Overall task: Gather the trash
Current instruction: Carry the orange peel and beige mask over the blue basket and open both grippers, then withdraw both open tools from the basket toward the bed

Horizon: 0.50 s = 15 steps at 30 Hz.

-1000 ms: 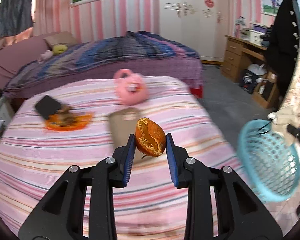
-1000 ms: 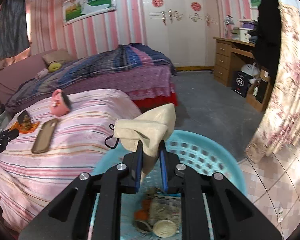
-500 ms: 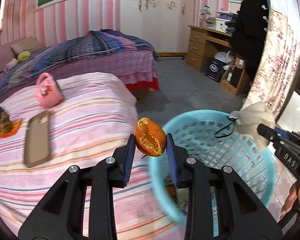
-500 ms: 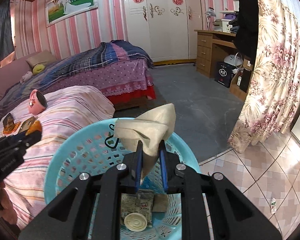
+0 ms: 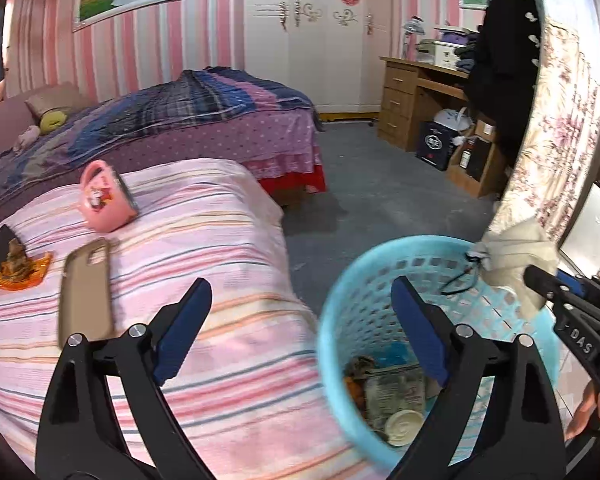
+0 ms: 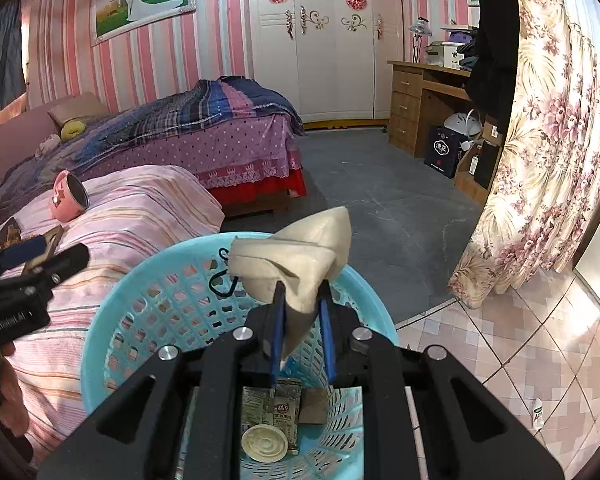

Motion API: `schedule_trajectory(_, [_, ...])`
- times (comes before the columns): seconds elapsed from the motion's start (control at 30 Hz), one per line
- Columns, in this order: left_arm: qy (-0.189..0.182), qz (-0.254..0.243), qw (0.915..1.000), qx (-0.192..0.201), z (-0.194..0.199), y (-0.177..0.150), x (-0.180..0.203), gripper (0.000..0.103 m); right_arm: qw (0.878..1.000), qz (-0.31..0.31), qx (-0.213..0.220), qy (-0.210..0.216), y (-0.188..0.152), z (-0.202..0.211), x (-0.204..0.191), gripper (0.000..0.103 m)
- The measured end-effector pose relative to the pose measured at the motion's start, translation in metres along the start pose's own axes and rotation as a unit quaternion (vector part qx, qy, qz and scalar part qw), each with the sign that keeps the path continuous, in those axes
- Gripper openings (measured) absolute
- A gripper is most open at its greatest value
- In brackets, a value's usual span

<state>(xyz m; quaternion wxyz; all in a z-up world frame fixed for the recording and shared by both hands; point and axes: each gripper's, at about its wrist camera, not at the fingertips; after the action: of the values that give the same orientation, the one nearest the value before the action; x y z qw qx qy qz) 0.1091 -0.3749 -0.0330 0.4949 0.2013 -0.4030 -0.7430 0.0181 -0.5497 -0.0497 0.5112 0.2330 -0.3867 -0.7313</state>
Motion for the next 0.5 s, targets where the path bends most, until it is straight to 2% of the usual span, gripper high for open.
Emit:
schedule_trajectory(0.23, [0.027,0.006,0.9996,0.01,0.01,0.002,-0.033,0.093,1.0,0.005,-0.01,-0.01,0.002,-0.004,-0.007,0.018])
schedule_trajectory(0.27, [0.035,0.004,0.9993,0.014,0.012,0.002,-0.039,0.094,1.0,0.001,-0.015,-0.013,0.001,-0.006,-0.006,0.021])
schedule_trajectory(0.3, [0.04,0.004,0.9991,0.016,0.014,0.002,-0.043,0.094,1.0,-0.001,-0.016,-0.013,0.001,-0.007,-0.006,0.033])
schedule_trajectory(0.33, [0.042,0.005,0.999,0.016,0.014,0.002,-0.046,0.094,1.0,-0.004,-0.018,-0.014,0.001,-0.007,-0.006,0.054])
schedule_trajectory(0.37, [0.044,0.008,0.9989,0.016,0.015,0.002,-0.052,0.094,1.0,-0.008,-0.016,-0.017,0.0,-0.008,-0.006,0.063])
schedule_trajectory(0.4, [0.047,0.012,0.9987,0.015,0.016,0.002,-0.058,0.094,1.0,-0.008,-0.016,-0.019,0.0,-0.008,-0.007,0.071])
schedule_trajectory(0.47, [0.052,0.018,0.9984,0.016,0.019,0.002,-0.067,0.094,0.999,-0.005,-0.018,-0.028,0.001,-0.009,-0.01,0.074])
schedule_trajectory(0.5, [0.055,0.02,0.9981,0.017,0.02,0.002,-0.071,0.094,0.999,-0.003,-0.017,-0.034,0.001,-0.008,-0.013,0.08])
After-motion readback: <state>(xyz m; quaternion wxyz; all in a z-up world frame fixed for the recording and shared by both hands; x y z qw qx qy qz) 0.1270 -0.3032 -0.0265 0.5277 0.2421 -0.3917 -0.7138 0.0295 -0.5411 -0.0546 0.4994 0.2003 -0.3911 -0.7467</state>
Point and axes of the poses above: each gripper's, at about its wrist camera, not at the fingertips, and z roughly against the way its jaws point, x to its right, y to its top, and after that the axes turned 7 degrees about z, right-handed
